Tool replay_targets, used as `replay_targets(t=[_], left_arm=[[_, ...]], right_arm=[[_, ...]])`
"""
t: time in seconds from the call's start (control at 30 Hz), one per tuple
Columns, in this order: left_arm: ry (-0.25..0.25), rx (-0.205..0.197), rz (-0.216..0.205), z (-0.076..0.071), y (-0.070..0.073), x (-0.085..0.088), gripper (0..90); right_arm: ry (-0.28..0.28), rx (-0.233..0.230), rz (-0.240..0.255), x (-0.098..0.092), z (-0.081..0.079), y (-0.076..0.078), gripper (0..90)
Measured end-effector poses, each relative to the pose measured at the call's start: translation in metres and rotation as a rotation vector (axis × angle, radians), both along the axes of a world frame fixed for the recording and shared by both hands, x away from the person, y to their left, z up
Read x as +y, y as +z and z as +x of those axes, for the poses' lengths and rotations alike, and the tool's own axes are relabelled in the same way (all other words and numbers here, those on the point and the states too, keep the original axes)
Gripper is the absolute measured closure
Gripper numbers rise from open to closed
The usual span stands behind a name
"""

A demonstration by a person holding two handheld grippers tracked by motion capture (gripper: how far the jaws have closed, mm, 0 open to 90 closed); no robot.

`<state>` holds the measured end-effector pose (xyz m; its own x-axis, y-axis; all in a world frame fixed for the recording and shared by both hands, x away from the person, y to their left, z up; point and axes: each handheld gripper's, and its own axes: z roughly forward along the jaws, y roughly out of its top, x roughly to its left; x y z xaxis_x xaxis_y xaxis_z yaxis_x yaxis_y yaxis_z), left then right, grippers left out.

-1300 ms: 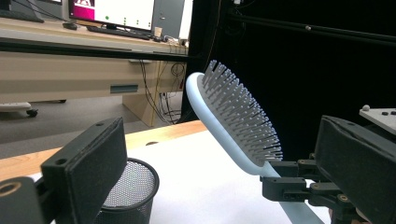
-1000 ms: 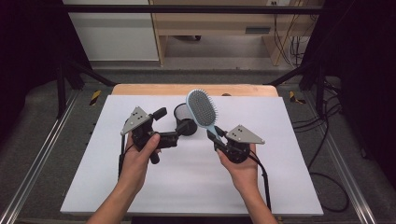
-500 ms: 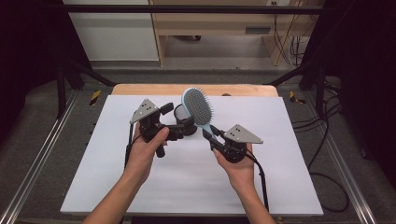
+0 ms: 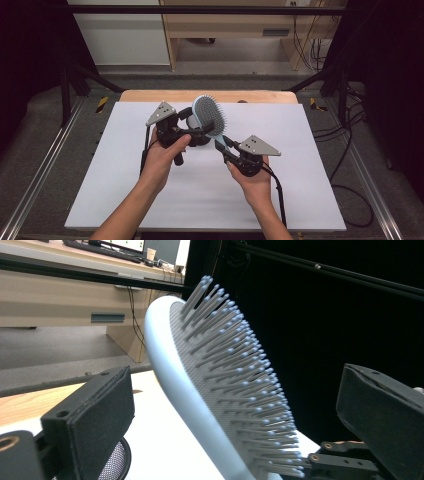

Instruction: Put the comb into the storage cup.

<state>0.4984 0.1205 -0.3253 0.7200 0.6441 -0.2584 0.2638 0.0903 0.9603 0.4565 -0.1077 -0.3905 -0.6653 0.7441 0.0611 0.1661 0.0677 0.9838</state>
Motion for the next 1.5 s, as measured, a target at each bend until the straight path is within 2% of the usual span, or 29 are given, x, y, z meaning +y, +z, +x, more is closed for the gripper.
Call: replay_targets(t=[0.3,0.37,0.6,0.9,1.0,1.1,1.23,1.27,1.4,1.5], left_arm=[[-0.01,0.02,-0.018,0.004,-0.002,-0.007,2.4],[-0.016,0.034,-0.035,0.005,-0.003,-0.008,2.6],[-0.018,0.057,-0.057,0.007,-0.006,-0.009,5.3],[-0.04,0.076,-0.097,0.009,-0.007,-0.007,20.7],[-0.05,0.109,-0.127,0.011,-0.01,-0.006,26.3],[-0.045,0.117,-0.134,0.012,-0.01,-0.006,29.8],[-0.029,0.134,-0.151,0.012,-0.012,-0.003,39.1],[-0.03,0.153,-0.172,0.012,-0.014,-0.001,39.8],[-0.026,0.181,-0.197,0.011,-0.016,0.001,42.7],[-0.025,0.181,-0.195,0.011,-0.017,0.002,45.4]], right_arm=[[0.012,-0.004,0.01,0.0,-0.003,0.001,69.4],[0.012,-0.004,0.011,0.001,-0.003,0.001,69.4],[0.018,-0.008,0.007,0.002,-0.004,-0.001,69.4],[0.021,-0.007,0.008,0.003,-0.004,-0.001,69.4],[0.026,-0.001,0.006,0.004,-0.004,-0.002,69.4],[0.029,0.002,0.002,0.006,-0.004,-0.003,69.4],[0.034,0.006,0.001,0.007,-0.004,-0.004,69.4],[0.035,0.008,-0.001,0.007,-0.004,-0.004,69.4],[0.04,0.016,-0.01,0.009,-0.004,-0.006,69.4],[0.04,0.025,-0.02,0.011,-0.003,-0.008,69.4]])
